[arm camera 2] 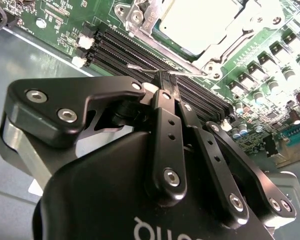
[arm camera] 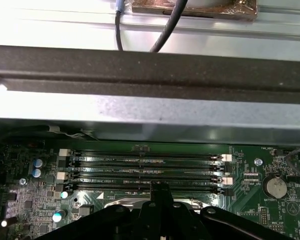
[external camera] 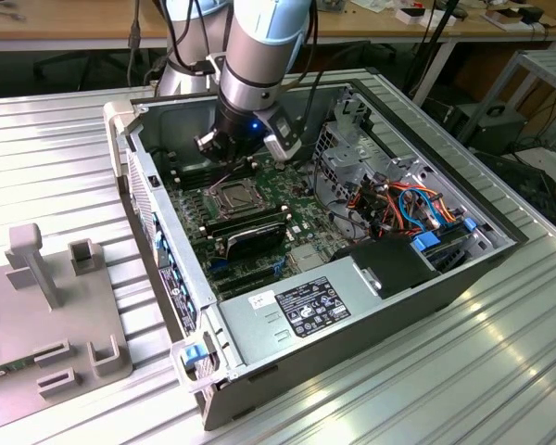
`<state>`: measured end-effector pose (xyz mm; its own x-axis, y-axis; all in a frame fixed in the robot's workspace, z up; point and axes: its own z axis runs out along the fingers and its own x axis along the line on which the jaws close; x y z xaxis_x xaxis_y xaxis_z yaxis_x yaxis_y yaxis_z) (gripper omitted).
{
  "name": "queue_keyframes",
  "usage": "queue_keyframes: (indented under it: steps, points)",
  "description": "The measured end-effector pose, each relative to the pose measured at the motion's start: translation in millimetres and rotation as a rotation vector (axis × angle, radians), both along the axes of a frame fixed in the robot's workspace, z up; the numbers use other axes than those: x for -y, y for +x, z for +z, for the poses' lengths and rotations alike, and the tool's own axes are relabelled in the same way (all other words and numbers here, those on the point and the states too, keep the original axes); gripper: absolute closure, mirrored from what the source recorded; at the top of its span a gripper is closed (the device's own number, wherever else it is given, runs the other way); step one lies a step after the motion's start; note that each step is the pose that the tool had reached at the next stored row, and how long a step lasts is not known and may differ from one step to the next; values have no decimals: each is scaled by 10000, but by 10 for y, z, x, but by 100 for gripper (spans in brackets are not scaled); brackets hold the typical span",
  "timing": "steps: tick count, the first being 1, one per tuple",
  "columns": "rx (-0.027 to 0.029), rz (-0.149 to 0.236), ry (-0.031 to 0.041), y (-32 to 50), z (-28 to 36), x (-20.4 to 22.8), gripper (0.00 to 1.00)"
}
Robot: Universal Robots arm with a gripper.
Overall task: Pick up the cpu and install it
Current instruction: 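Install the first cpu locking lever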
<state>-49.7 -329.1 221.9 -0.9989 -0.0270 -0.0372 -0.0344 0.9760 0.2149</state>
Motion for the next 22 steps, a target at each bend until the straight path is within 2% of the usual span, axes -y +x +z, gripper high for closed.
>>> queue_keyframes:
  steps: [12, 22]
  points:
    - [1, 0, 3, 6, -17, -16, 89]
    - [0, 0, -17, 34, -94, -16, 89]
